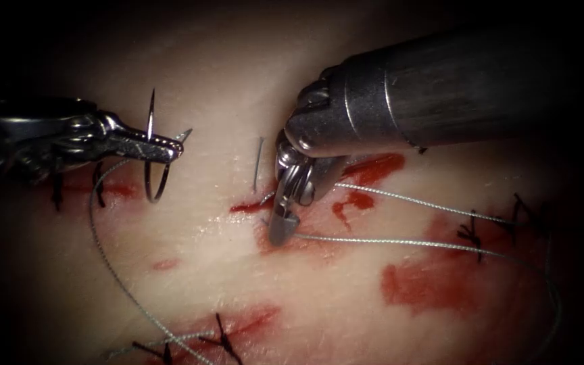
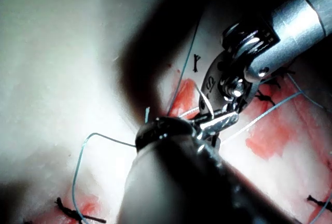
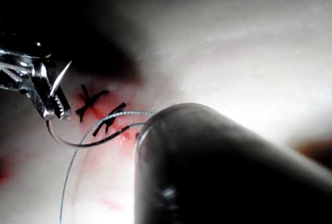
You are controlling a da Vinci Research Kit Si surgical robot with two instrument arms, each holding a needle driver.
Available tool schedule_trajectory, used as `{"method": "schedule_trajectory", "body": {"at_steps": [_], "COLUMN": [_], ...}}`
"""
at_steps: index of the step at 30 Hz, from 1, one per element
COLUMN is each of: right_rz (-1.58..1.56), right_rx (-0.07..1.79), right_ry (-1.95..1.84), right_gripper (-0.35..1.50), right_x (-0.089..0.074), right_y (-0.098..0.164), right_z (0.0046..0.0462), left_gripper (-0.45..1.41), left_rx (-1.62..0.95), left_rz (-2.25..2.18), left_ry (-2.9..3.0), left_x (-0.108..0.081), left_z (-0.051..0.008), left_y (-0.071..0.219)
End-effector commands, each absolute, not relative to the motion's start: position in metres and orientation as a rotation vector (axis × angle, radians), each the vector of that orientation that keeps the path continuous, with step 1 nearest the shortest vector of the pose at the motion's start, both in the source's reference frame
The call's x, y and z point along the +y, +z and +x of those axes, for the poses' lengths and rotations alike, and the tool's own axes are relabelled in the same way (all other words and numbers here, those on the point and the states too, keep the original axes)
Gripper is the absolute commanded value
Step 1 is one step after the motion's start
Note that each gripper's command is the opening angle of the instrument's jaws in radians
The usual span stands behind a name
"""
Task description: Wound Closure
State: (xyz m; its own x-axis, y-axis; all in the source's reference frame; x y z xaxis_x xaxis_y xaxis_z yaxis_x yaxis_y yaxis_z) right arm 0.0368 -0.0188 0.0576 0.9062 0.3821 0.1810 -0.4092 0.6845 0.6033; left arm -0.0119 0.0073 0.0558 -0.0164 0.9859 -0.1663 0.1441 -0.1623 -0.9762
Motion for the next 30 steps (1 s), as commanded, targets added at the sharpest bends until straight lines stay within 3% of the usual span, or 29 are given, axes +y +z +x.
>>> {"method": "schedule_trajectory", "body": {"at_steps": [1, 4, 5, 7, 16, 30], "right_rz": [0.677, 0.675, 0.683, 0.692, 0.730, 0.653], "right_rx": [-0.039, -0.045, -0.052, -0.070, -0.098, -0.155], "right_ry": [0.440, 0.433, 0.427, 0.458, 0.509, 0.665], "right_gripper": [0.64, 0.61, -0.08, -0.35, -0.35, -0.35], "right_x": [-0.019, -0.020, -0.020, -0.020, -0.019, -0.021], "right_y": [0.059, 0.060, 0.060, 0.060, 0.059, 0.058], "right_z": [0.0377, 0.0377, 0.0377, 0.0377, 0.0334, 0.0104], "left_gripper": [-0.45, -0.45, -0.45, -0.45, -0.45, -0.45], "left_rx": [-1.254, -1.254, -1.254, -1.254, -1.254, -1.233], "left_rz": [-1.425, -1.425, -1.425, -1.425, -1.425, -1.499], "left_ry": [1.281, 1.282, 1.281, 1.281, 1.281, 1.340], "left_x": [0.007, 0.007, 0.007, 0.007, 0.007, 0.007], "left_z": [-0.0124, -0.0124, -0.0124, -0.0124, -0.0124, -0.0132], "left_y": [0.056, 0.056, 0.056, 0.056, 0.056, 0.057]}}
